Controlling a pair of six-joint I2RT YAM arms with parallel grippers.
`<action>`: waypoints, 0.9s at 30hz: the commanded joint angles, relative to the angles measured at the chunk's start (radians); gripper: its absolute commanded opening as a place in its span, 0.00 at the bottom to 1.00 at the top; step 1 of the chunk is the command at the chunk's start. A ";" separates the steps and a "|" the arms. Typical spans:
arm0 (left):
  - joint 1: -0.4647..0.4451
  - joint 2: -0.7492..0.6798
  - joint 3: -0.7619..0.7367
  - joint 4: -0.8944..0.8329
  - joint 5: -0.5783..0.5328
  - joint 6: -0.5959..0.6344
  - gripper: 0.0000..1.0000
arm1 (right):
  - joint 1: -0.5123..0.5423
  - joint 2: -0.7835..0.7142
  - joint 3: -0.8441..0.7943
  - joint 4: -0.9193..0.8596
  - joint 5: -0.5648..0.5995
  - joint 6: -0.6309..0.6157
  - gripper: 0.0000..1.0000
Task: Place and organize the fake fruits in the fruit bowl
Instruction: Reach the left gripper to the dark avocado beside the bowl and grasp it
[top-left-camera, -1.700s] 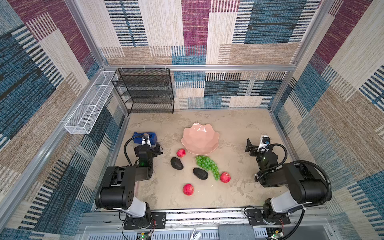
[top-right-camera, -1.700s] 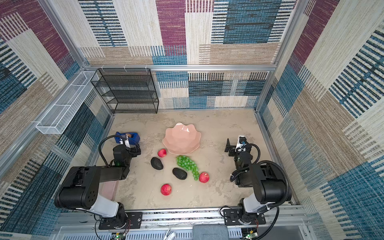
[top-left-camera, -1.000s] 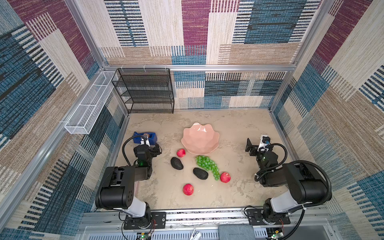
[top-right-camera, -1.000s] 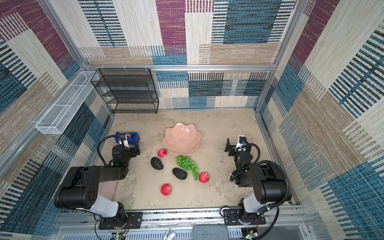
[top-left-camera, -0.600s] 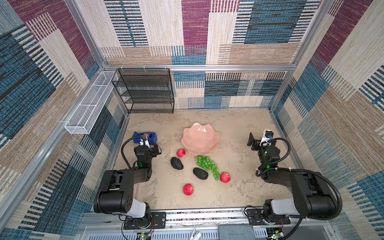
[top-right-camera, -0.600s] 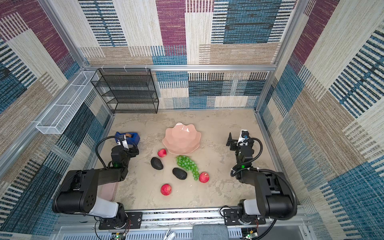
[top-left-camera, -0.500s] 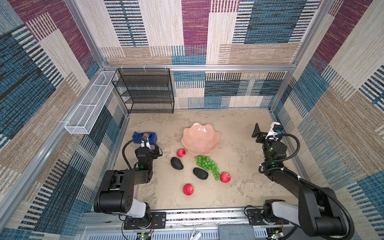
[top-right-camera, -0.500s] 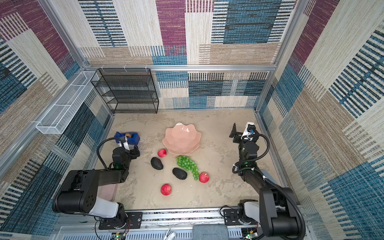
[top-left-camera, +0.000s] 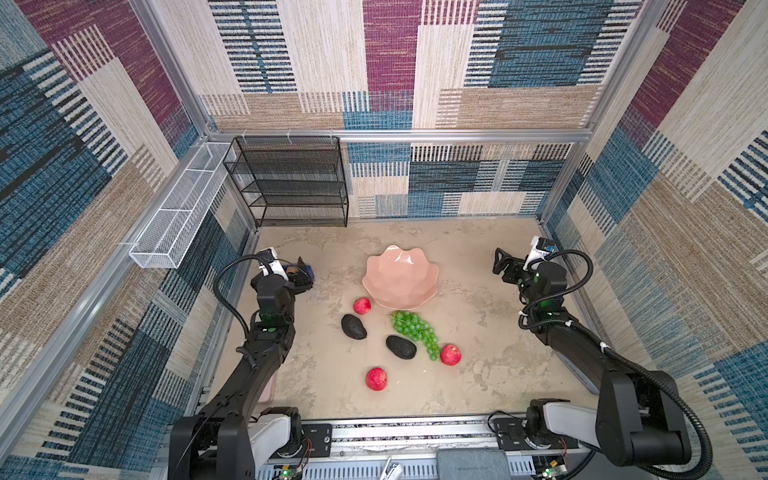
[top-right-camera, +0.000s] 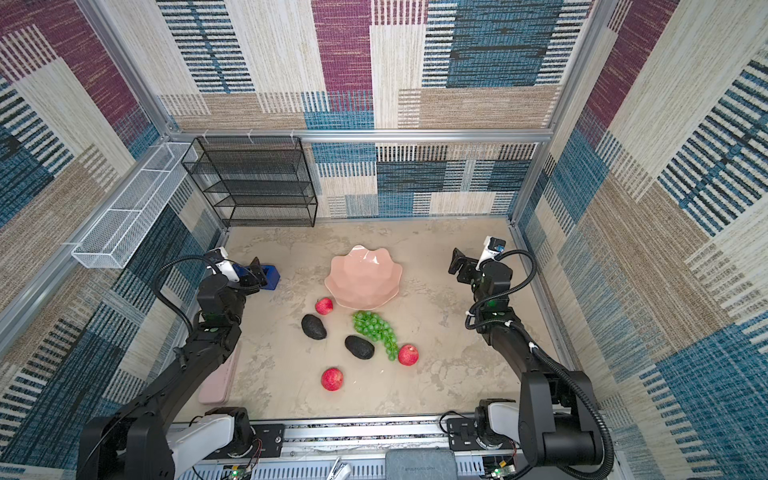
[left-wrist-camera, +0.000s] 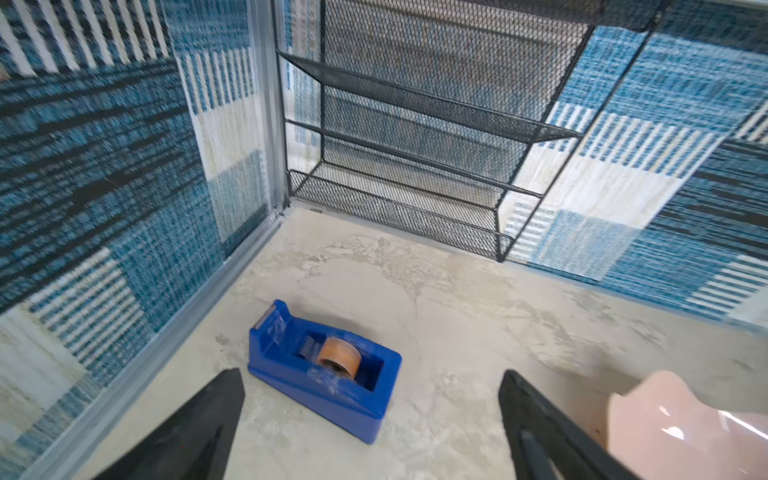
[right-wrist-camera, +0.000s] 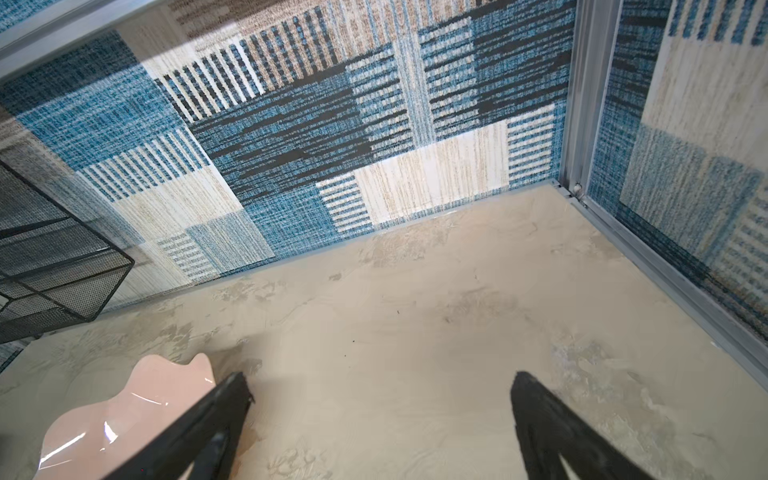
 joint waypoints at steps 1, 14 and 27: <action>0.000 -0.033 0.093 -0.325 0.127 -0.160 0.92 | 0.001 0.023 0.029 -0.061 -0.037 0.024 1.00; -0.247 -0.064 0.159 -0.843 0.284 -0.322 0.85 | 0.003 0.090 0.069 -0.060 -0.151 0.057 1.00; -0.457 0.095 0.125 -0.759 0.171 -0.407 0.86 | 0.004 0.062 0.007 -0.052 -0.162 0.056 1.00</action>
